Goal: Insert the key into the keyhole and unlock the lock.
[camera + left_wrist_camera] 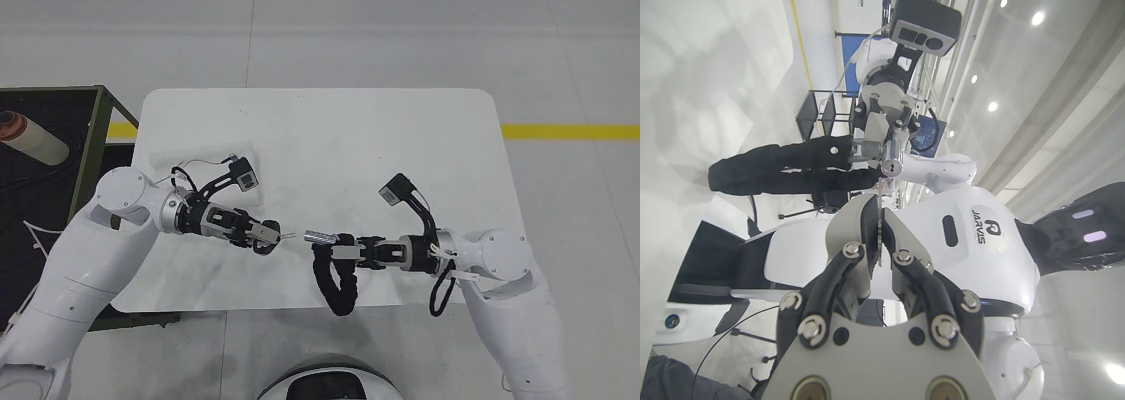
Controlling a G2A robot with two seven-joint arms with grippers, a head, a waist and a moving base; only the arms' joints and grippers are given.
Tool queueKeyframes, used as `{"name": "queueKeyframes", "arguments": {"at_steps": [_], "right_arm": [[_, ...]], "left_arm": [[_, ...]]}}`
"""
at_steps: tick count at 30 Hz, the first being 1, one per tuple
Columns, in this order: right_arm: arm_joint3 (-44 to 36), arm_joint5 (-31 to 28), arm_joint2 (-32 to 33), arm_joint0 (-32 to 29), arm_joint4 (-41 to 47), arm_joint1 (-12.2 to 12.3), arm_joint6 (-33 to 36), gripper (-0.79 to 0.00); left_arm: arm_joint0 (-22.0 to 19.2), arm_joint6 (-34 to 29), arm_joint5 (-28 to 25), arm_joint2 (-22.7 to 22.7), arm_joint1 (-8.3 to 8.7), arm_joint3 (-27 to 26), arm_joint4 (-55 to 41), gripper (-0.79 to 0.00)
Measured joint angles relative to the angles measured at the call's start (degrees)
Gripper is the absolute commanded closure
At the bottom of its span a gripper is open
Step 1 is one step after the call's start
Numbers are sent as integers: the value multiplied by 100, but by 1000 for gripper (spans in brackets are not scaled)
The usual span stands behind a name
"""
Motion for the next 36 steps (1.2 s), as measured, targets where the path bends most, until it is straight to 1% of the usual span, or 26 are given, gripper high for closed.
{"name": "queueKeyframes", "arguments": {"at_steps": [3,11,20,30,36], "right_arm": [[49,51,-98,76,-56,7,-29,0],[78,135,-264,194,-166,35,-3,0],[122,117,-378,227,-110,58,-10,0],[104,75,-392,217,-134,95,-45,0],[73,14,-246,137,-116,128,-218,0]], "left_arm": [[43,-94,-31,-61,-11,-87,125,0],[145,-173,19,-262,-54,-29,110,0],[171,-172,182,-243,-105,-62,303,0],[192,-172,229,-231,-150,-96,368,0],[245,-172,226,-337,-155,-78,305,0]]}}
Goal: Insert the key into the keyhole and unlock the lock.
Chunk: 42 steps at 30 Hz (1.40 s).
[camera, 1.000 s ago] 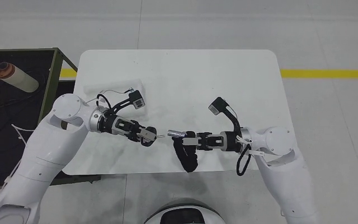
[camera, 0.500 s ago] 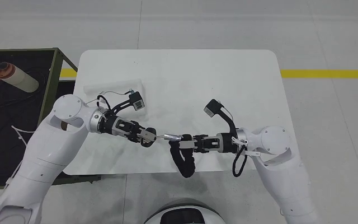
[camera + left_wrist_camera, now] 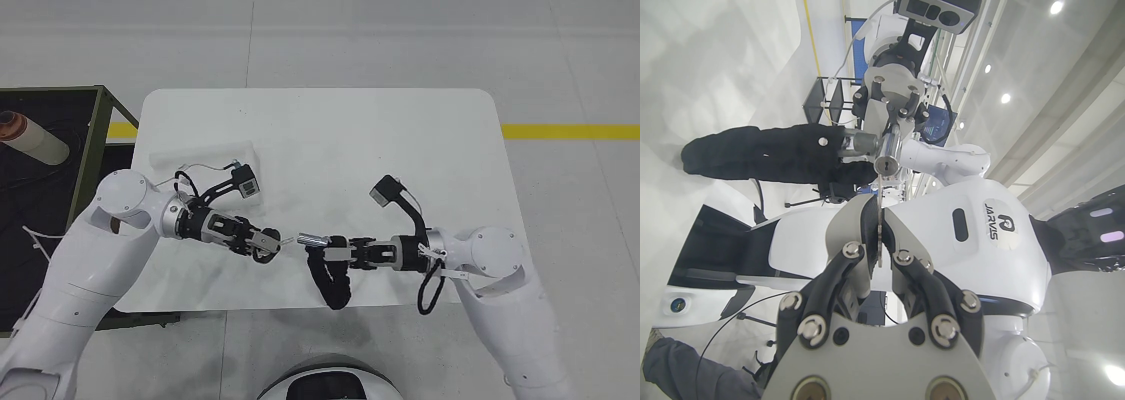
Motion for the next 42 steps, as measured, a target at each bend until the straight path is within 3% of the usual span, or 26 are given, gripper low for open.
{"name": "queueKeyframes", "arguments": {"at_steps": [11,19,23,33,38,42], "right_arm": [[-162,-75,131,-234,5,19,-336,0],[-397,-446,271,-440,-188,36,-1224,0],[-464,-409,395,-344,-1327,59,-2088,0],[-591,-538,350,-409,-1169,49,-2095,0],[-757,-755,247,-286,-1009,21,-2561,0],[-703,-555,155,-43,-900,5,-2641,0]], "left_arm": [[143,109,-63,-115,-2,-133,17,0],[970,2289,-1521,-946,51,-1222,1464,0],[1220,3188,-2043,-1062,35,-1613,2431,0],[1210,3173,-1983,-1055,45,-1761,2541,0],[1082,3459,-1866,-631,-3,-2507,4547,0],[964,3984,-1722,-209,-101,-2561,5673,0]]}}
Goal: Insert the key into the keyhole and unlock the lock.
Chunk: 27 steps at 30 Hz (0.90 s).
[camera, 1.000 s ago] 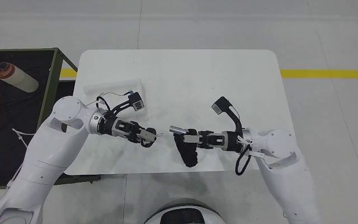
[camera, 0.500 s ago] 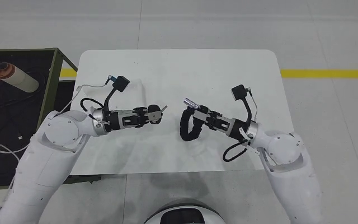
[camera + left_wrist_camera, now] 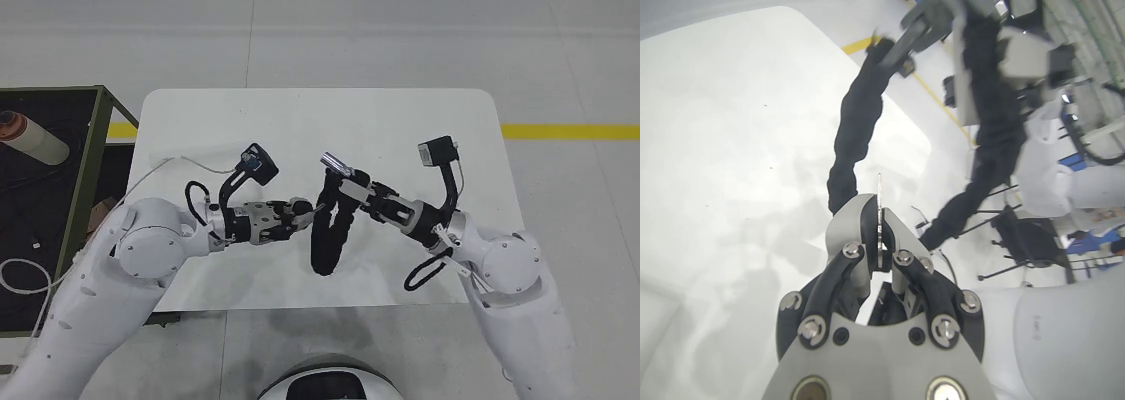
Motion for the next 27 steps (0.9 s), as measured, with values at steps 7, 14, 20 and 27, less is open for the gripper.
{"name": "queueKeyframes", "arguments": {"at_steps": [7,14,20,27], "right_arm": [[235,326,-91,456,-20,-11,44,0],[582,380,-194,759,-294,-17,102,0],[755,485,-302,930,-627,-13,247,0],[909,535,-437,1081,-1149,-1,447,0]], "left_arm": [[-203,401,-60,436,-162,145,210,0],[-239,372,-129,353,-245,168,279,0],[-69,416,-315,171,-282,140,474,0],[104,275,-363,-37,-320,94,486,0]]}}
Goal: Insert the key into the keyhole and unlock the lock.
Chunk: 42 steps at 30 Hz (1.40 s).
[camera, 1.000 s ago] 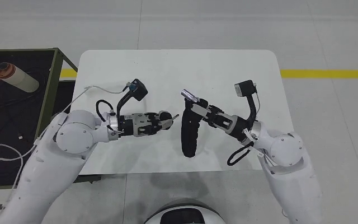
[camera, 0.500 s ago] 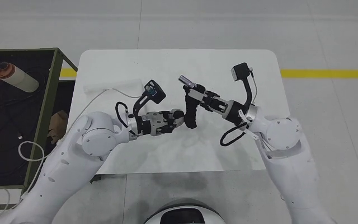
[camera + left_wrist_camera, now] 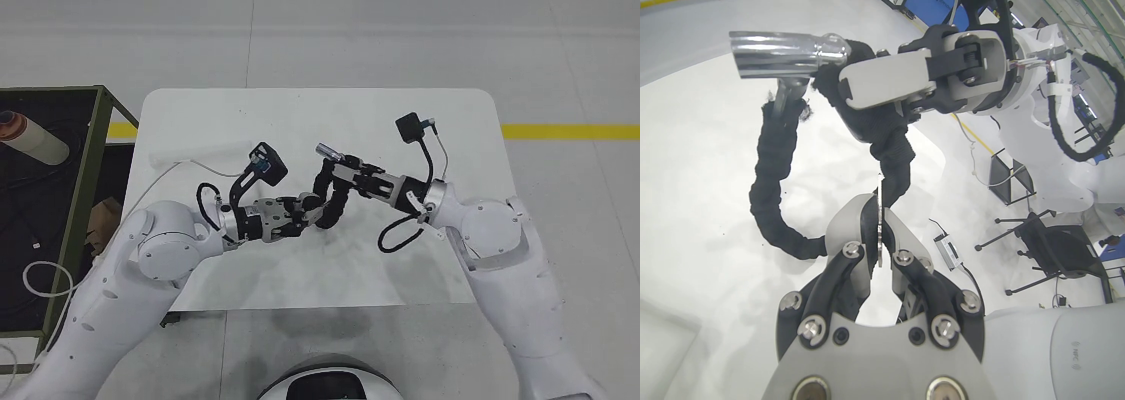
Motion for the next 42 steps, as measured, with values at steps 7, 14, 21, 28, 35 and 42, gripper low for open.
{"name": "queueKeyframes", "arguments": {"at_steps": [7,14,21,28,35,42], "right_arm": [[60,-24,-48,84,-177,12,238,0],[-3,-54,-55,62,291,-27,45,0],[5,87,-128,175,173,-25,282,0],[279,126,-305,294,-153,-35,412,0],[341,133,-376,332,-215,-46,467,0],[365,12,-356,370,-315,-25,768,0]], "left_arm": [[180,-55,-82,-196,-37,-66,60,0],[106,-221,115,-130,-116,-27,213,0],[179,-268,-95,-191,-168,59,316,0],[491,-315,-374,-530,-167,-106,270,0],[668,-303,-484,-679,-188,-145,282,0],[816,-207,-561,-801,-215,-108,289,0]]}}
